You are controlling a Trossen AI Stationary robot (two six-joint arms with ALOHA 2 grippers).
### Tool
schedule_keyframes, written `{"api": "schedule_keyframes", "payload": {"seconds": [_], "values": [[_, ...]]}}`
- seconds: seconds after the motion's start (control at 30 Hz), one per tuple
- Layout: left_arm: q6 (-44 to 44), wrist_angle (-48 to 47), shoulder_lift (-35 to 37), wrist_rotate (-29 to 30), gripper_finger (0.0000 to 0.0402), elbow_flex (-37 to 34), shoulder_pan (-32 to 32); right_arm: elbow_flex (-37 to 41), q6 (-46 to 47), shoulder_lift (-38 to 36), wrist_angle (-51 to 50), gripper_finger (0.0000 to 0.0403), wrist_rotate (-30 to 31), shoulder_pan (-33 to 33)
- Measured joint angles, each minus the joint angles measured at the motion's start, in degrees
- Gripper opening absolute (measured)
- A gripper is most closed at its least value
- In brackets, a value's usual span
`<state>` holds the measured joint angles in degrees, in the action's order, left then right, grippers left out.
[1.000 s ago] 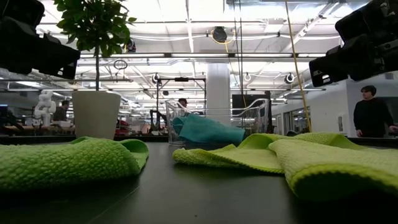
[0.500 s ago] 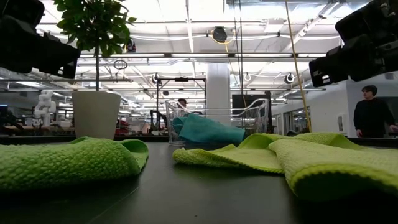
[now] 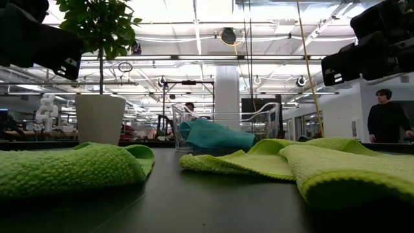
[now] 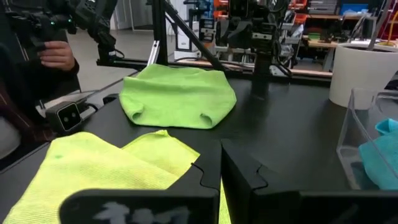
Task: Fold microfiber towels
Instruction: Fold the light green towel
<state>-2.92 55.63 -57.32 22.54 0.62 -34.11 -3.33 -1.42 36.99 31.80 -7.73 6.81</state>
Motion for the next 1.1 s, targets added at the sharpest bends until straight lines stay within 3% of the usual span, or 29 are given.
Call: {"api": "schedule_keyframes", "payload": {"seconds": [0.3,0.4,0.5,0.67,0.9,1.1], "values": [[1.76,1.51,0.00,1.22,0.0063,0.00,0.00,0.00,1.62,2.72,-0.21,0.0000,-0.18,0.02],[2.72,3.18,0.00,1.51,0.0063,0.00,0.00,0.00,5.59,4.63,-0.90,0.0006,-4.62,0.04],[3.31,3.04,0.00,1.52,0.0063,0.00,0.00,0.00,8.14,6.55,-2.14,0.0024,-10.15,0.42],[3.26,1.49,0.00,1.64,0.0063,0.00,0.00,0.00,7.20,9.34,-3.42,0.0074,-10.14,3.05],[4.44,1.56,0.00,7.27,0.0063,0.00,0.06,0.00,-0.82,12.77,-6.16,0.0152,0.54,8.39],[3.86,1.58,0.00,8.00,0.0063,0.00,0.63,-2.73,-4.38,16.78,-13.35,0.0181,13.89,11.62]]}}
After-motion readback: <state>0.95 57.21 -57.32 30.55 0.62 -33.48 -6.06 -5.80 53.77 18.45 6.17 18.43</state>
